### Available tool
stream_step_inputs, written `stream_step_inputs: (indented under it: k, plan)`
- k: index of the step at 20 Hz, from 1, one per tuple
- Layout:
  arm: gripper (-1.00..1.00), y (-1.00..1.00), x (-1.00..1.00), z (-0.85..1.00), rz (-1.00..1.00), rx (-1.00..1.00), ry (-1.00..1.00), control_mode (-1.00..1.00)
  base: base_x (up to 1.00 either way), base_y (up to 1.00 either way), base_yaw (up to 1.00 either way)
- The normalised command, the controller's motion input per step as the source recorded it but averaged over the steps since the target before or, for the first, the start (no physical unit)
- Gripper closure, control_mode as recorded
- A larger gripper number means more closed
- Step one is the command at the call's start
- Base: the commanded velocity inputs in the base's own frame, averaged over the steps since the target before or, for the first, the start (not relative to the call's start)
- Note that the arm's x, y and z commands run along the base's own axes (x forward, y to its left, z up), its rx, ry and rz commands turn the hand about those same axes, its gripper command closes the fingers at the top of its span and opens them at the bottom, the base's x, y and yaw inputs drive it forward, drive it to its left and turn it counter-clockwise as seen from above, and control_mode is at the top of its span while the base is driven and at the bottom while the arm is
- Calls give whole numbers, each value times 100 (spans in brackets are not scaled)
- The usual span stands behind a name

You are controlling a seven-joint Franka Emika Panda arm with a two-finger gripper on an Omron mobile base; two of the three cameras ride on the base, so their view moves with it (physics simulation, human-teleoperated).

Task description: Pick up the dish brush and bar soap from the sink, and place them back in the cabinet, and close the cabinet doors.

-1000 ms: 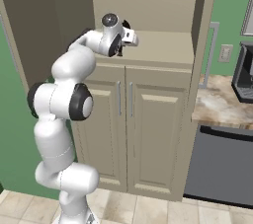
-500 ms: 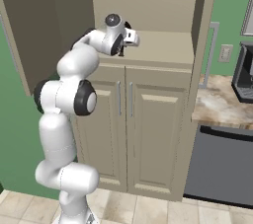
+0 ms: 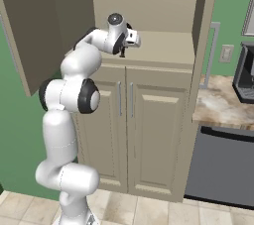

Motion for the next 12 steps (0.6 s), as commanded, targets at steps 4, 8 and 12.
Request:
stream_step_inputs:
  k: [4,8,12]
  plan:
    - [100,0,10,-22,1,0,0,-100,0,0,0]
    - [100,0,11,-23,1,0,0,-100,0,0,0]
    - [100,0,12,-19,1,0,0,-100,0,0,0]
